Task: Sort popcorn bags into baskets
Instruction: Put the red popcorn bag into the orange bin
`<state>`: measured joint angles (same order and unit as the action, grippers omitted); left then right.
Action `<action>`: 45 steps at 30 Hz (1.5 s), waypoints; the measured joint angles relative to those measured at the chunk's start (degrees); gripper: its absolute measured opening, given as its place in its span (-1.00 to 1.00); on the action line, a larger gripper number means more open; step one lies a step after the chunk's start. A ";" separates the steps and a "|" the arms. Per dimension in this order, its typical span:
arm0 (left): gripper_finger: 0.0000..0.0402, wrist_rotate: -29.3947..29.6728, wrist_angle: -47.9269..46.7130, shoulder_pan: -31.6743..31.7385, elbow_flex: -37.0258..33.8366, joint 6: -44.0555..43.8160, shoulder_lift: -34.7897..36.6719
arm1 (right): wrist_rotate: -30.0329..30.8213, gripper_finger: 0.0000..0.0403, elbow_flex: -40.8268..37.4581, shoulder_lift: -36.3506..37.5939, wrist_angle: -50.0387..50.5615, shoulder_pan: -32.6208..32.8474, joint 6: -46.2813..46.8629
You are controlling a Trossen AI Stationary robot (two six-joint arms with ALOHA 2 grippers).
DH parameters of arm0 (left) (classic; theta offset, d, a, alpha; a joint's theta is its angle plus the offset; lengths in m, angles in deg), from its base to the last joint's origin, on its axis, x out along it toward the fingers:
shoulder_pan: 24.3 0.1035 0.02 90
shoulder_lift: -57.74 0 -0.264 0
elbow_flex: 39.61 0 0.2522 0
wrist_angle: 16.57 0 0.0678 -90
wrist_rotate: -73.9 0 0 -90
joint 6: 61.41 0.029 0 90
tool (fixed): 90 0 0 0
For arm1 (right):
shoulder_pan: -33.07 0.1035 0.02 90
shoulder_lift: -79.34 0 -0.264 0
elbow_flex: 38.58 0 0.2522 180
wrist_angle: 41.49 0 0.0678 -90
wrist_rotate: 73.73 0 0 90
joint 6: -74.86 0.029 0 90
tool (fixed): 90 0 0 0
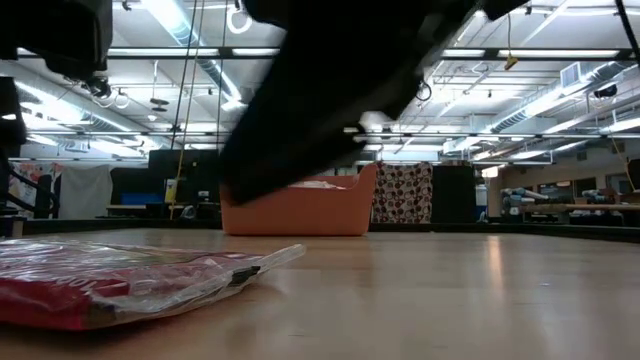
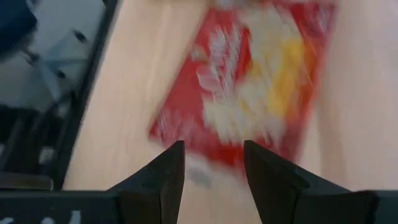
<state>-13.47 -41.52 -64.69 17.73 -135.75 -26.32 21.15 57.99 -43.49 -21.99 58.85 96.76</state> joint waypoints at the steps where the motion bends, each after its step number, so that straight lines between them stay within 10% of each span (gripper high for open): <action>1: -0.28 -0.13 -0.04 -0.07 -0.02 -0.38 0.06 | 0.53 -0.16 1.10 -0.94 0.33 0.00 -1.40; 14: -0.28 0.77 -4.21 -2.62 2.89 -1.20 0.09 | 6.24 -0.16 9.02 -5.47 23.84 -1.06 -10.30; 25: -0.27 16.32 -3.05 -2.16 2.91 7.57 0.05 | 12.59 -0.16 8.60 2.96 35.15 -3.63 -15.63; 35: 0.08 19.23 -1.17 0.82 2.90 22.28 -1.32 | 12.15 -0.16 8.12 3.77 29.02 -0.44 -8.15; 45: 0.15 19.86 1.26 6.23 2.93 28.50 -7.40 | 18.44 -0.20 -0.51 2.36 6.16 5.01 -22.23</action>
<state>6.39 -40.26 -58.45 20.65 -107.25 -33.72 39.58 57.47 -41.13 -15.82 63.86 74.53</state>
